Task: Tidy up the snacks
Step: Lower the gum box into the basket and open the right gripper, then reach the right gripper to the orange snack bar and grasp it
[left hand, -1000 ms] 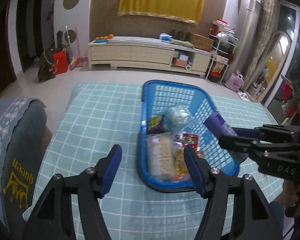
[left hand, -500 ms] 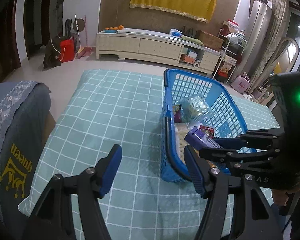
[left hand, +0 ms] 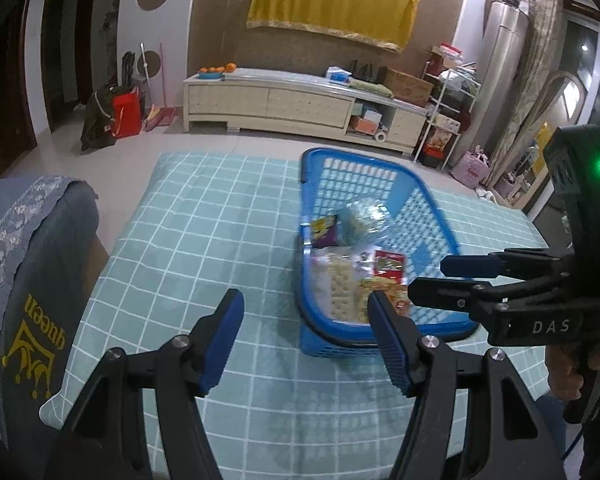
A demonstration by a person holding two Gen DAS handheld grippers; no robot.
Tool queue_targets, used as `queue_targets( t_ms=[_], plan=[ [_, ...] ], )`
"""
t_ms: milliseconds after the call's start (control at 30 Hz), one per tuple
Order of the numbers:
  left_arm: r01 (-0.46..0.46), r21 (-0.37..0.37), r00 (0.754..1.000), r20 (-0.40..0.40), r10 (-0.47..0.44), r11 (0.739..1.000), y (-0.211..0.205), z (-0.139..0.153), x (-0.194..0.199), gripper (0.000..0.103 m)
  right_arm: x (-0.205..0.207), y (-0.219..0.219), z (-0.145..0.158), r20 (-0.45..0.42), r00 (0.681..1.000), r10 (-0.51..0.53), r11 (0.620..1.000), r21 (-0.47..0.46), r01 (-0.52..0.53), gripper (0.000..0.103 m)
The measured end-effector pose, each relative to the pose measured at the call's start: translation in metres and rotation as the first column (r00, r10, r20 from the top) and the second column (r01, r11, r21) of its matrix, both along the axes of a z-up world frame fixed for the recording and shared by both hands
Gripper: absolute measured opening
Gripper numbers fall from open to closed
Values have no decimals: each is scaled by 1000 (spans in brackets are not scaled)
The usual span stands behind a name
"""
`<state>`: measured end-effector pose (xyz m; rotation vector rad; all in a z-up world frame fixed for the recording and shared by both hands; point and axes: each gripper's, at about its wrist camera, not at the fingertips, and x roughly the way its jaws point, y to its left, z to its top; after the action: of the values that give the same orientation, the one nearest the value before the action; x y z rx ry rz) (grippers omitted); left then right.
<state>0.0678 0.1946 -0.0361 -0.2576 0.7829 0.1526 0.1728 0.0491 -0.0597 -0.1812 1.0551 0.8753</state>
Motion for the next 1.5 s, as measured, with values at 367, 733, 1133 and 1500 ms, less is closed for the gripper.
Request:
queue_targets(
  t_ms=[367, 733, 1133, 1500],
  plan=[
    [35, 47, 994, 98, -39, 998, -54, 37, -16, 62, -26, -77, 42, 66, 985, -157, 987, 52, 153, 68],
    [117, 139, 979, 152, -138, 983, -108, 50, -12, 62, -46, -149, 66, 167, 934, -317, 948, 61, 311, 69],
    [264, 181, 947, 137, -290, 947, -190, 37, 13, 86, -48, -220, 60, 199, 872, -448, 894, 66, 444, 86],
    [350, 171, 928, 67, -366, 921, -242, 6, 45, 103, -36, -286, 21, 214, 767, -605, 787, 12, 617, 103]
  ],
)
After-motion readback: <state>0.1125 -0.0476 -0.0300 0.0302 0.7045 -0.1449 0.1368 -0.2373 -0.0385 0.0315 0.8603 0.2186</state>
